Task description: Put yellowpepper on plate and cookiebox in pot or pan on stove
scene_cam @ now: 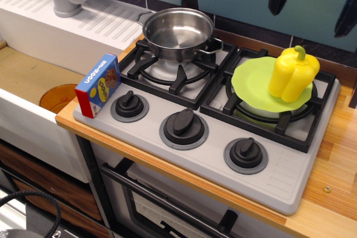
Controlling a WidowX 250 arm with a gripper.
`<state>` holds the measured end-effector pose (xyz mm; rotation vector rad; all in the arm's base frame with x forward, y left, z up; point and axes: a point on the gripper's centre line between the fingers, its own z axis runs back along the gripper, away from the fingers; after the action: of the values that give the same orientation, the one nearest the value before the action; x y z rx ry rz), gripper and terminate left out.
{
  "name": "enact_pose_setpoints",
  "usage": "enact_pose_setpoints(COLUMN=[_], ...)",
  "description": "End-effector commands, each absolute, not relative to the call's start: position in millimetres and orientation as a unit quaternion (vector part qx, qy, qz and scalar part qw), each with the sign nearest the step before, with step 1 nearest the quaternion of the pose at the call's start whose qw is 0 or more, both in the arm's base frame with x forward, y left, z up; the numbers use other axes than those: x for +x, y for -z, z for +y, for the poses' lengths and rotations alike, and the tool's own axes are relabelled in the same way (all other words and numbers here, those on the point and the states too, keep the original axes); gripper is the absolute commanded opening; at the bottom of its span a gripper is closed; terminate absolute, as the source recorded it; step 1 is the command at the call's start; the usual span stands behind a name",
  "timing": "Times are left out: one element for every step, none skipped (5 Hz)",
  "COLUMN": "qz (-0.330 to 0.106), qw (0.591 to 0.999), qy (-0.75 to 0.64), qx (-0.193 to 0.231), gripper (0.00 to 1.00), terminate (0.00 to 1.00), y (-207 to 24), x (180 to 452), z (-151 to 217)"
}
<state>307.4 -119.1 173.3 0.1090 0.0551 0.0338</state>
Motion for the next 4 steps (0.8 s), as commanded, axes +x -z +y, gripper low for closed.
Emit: enact_pose_setpoints(qz=[-0.035, -0.065, -0.088, -0.093], qw=[0.996, 0.994, 0.989, 0.987], qy=[0.004, 0.01, -0.003, -0.013], qx=[0.077, 0.085, 0.116, 0.129], gripper=[1.0, 1.0, 1.0, 1.0], terminate=[0.0, 0.0, 0.0, 0.0], y=[-190.0, -180.5, -177.8, -178.4], x=[291.9, 285.0, 281.9, 284.8], z=[-53.0, -21.9, 3.5, 34.1])
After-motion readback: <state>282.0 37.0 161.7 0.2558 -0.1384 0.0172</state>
